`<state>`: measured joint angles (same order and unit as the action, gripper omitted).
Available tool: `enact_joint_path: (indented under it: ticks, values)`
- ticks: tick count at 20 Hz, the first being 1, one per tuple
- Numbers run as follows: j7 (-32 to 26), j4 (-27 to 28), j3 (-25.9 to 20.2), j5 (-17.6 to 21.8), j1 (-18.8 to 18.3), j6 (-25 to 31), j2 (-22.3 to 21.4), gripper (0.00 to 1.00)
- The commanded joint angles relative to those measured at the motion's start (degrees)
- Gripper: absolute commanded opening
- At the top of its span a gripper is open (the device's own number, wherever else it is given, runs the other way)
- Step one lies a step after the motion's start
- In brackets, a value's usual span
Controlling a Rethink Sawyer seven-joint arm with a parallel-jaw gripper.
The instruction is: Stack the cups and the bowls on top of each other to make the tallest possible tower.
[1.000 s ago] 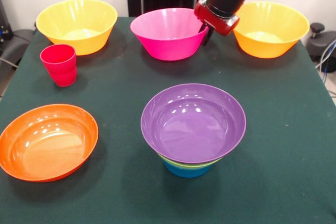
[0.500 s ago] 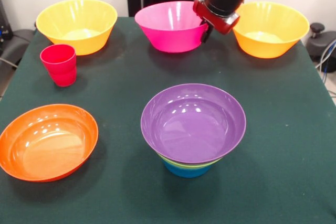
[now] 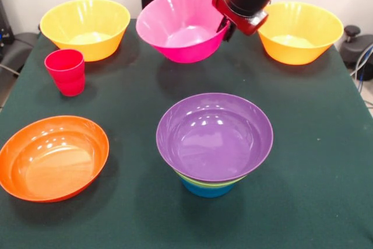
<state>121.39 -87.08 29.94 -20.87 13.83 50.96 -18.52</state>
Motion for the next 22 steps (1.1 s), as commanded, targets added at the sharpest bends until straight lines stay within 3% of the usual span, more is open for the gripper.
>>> enact_joint_path:
  ticks: [1, 15, 22]
  values:
    - [11.5, 18.1, -0.1, 3.7, -1.4, 13.1, 6.4, 0.00]
    - [12.7, 48.9, 5.2, 1.4, -3.4, 36.5, 16.3, 0.00]
    - [15.0, 60.9, 9.3, -1.8, -4.3, 46.6, 20.9, 0.00]
